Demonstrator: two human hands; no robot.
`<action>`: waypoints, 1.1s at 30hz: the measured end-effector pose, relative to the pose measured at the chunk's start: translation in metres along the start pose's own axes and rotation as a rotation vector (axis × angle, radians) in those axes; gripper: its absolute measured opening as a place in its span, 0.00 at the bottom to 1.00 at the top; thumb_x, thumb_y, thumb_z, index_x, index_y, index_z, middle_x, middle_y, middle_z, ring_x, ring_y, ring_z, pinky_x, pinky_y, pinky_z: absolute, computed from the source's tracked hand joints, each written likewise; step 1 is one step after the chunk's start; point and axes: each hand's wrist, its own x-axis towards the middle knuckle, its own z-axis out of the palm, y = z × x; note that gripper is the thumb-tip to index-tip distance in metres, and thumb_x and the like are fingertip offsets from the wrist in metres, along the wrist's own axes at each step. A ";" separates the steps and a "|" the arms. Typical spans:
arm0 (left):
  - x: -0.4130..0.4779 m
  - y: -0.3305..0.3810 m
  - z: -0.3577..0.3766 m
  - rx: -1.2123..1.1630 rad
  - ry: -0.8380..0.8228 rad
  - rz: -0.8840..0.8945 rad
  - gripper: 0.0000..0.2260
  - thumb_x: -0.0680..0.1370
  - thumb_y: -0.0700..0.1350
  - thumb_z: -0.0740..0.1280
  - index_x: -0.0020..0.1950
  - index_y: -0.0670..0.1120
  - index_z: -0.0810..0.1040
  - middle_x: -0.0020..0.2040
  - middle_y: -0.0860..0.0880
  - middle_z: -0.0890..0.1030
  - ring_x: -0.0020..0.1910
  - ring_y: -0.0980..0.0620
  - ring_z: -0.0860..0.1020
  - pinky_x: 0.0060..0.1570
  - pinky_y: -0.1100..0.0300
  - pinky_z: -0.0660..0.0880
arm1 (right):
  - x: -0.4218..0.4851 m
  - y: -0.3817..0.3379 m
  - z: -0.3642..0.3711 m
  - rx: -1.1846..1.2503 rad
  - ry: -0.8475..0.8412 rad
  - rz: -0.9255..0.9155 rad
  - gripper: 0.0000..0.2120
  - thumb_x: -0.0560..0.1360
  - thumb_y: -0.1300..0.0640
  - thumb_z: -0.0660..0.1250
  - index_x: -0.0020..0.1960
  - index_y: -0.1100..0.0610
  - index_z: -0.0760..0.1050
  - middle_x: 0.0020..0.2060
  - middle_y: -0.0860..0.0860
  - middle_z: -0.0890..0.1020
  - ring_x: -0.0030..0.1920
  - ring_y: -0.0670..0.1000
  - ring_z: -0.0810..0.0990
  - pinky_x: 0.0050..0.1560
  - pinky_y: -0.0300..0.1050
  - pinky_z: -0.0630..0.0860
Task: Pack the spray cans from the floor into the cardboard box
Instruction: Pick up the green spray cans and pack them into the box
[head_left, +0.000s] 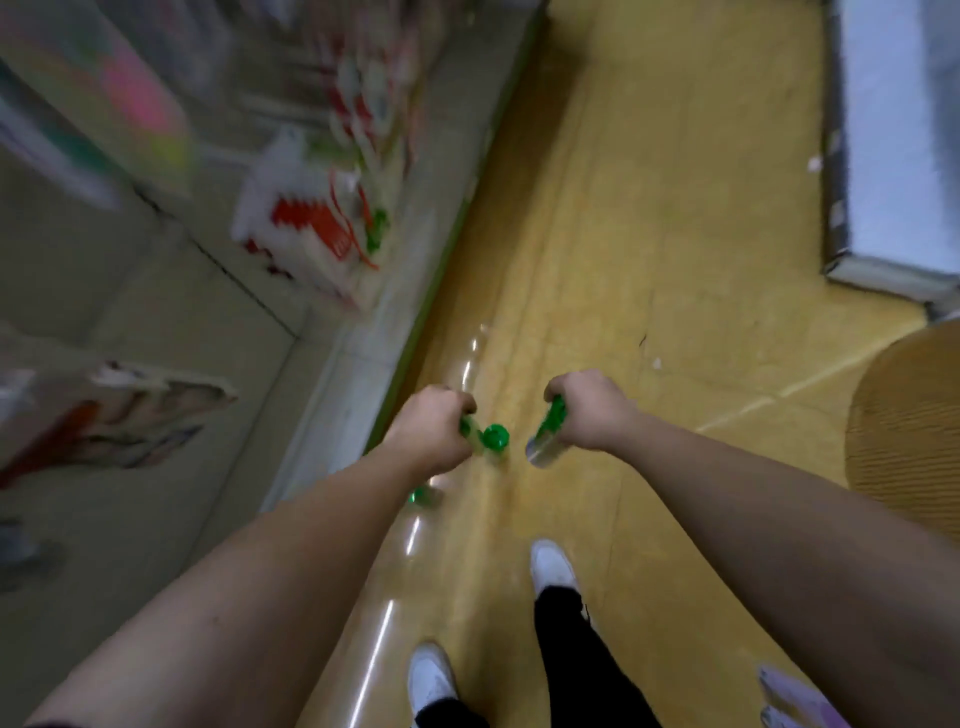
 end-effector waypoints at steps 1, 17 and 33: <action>-0.011 0.009 -0.029 0.023 0.002 0.025 0.21 0.69 0.46 0.74 0.62 0.52 0.80 0.50 0.49 0.77 0.55 0.46 0.79 0.49 0.56 0.77 | -0.019 -0.014 -0.025 -0.010 0.013 -0.002 0.25 0.70 0.57 0.76 0.66 0.53 0.77 0.59 0.55 0.79 0.56 0.57 0.78 0.43 0.43 0.71; -0.220 0.133 -0.396 0.083 0.358 0.132 0.21 0.68 0.47 0.81 0.58 0.50 0.79 0.50 0.49 0.77 0.45 0.51 0.81 0.34 0.57 0.83 | -0.270 -0.171 -0.340 -0.046 0.365 -0.170 0.22 0.64 0.56 0.83 0.55 0.58 0.79 0.47 0.54 0.80 0.44 0.55 0.82 0.37 0.55 0.85; -0.383 0.098 -0.357 -0.213 0.609 -0.492 0.17 0.66 0.47 0.81 0.52 0.48 0.82 0.49 0.47 0.81 0.43 0.51 0.82 0.31 0.56 0.83 | -0.296 -0.288 -0.309 -0.344 0.140 -0.727 0.21 0.60 0.56 0.85 0.46 0.53 0.77 0.48 0.53 0.80 0.44 0.52 0.82 0.33 0.46 0.82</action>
